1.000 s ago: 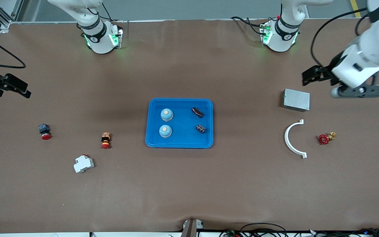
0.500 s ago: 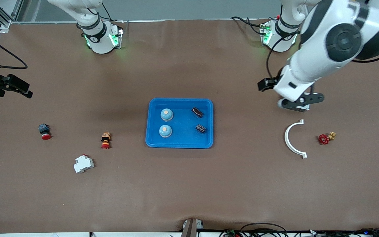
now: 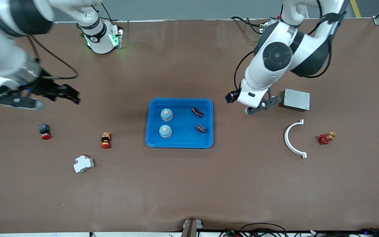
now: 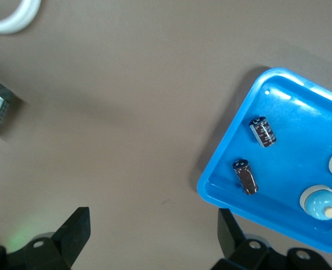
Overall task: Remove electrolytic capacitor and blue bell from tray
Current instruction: 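Reach the left and right grippers toward the blue tray, then grasp a capacitor with the left gripper while the right gripper grasps a bell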
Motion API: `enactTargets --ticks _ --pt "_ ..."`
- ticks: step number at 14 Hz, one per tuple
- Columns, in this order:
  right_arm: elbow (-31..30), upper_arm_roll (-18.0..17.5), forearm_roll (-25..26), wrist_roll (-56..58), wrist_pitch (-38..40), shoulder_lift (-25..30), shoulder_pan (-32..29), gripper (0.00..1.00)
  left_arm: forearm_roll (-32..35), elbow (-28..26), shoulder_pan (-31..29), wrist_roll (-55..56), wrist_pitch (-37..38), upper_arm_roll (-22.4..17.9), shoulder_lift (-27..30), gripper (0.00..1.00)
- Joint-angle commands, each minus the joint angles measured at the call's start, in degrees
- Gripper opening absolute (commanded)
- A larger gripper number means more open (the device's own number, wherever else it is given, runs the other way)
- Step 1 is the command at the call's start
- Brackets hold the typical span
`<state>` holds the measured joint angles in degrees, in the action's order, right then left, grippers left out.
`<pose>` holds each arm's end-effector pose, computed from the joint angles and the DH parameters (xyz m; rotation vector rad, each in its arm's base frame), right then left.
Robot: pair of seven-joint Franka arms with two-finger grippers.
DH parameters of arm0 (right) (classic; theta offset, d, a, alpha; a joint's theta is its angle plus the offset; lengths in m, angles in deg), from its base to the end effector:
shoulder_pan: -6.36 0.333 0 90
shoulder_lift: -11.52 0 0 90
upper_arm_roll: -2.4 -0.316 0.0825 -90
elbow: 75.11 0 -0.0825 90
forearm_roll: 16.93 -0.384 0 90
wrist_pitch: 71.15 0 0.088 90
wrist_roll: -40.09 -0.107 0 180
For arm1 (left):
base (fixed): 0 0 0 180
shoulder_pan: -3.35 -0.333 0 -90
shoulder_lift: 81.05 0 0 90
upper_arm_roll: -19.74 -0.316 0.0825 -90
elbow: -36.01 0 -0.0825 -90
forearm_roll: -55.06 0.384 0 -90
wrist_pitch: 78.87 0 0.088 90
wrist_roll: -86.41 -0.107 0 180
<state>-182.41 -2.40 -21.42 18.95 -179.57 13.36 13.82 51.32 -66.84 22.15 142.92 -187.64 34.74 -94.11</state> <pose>0.5438 0.1246 0.5265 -3.0452 0.2715 -0.0438 0.5064 -0.3341 0.4163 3.0596 0.6586 -0.2626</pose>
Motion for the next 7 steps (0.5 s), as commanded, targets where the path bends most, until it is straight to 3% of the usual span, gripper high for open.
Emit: enactTargets --ticks 1,3,7 --pt "-10.0 0.7 -1.0 -6.0 -11.2 2.2 5.2 1.00 -0.9 -0.4 3.7 8.6 -5.5 -0.1 -4.0 1.00" --pt "-14.1 0.7 -1.0 -13.3 -20.2 -1.4 9.7 1.00 -0.6 -0.4 5.8 14.7 -10.3 -0.1 -7.8 1.00" --pt "-14.2 0.8 -0.9 -29.9 -31.8 -12.4 19.1 1.00 -0.2 -0.3 9.7 26.4 -22.1 -0.3 -15.2 1.00"
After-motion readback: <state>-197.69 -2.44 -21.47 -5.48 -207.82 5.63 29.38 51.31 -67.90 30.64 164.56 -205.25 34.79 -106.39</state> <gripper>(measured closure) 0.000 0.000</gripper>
